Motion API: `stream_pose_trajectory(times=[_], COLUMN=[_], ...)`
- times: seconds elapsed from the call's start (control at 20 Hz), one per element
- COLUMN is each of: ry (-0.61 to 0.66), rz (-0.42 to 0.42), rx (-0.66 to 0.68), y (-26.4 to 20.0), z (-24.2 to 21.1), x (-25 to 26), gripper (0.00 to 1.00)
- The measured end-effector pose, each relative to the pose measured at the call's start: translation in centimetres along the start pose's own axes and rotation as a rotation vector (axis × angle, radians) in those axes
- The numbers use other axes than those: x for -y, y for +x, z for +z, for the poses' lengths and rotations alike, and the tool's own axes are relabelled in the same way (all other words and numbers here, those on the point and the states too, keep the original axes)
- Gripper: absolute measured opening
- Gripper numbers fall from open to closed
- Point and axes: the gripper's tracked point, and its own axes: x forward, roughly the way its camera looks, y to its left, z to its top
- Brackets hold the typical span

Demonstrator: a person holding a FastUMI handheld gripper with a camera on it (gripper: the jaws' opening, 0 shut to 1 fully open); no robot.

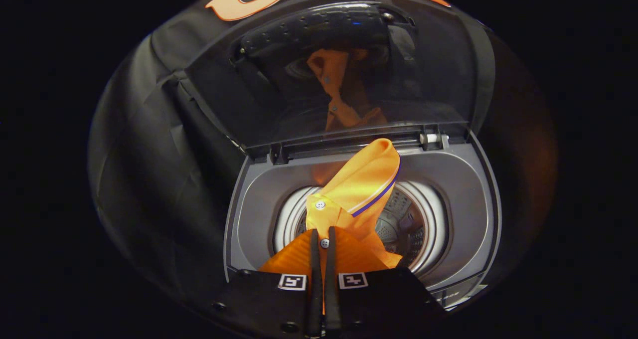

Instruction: Put the clothes into the washing machine and then close the washing machine lid.

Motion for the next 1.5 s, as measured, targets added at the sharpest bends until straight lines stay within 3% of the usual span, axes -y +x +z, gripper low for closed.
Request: stream_pose_trajectory(times=[0.6,0.95,1.05,1.5], ry=[0.02,-0.019,-0.018,-0.049], rz=[-0.118,-0.12,-0.113,-0.104], rx=[-0.111,-0.113,-0.108,-0.068], y=[5.0,4.3,4.2,1.1], z=[0.3,0.5,0.4,0.7], x=[3.7,3.6,3.5,2.8], gripper=[0.1,0.41,0.54,0.63])
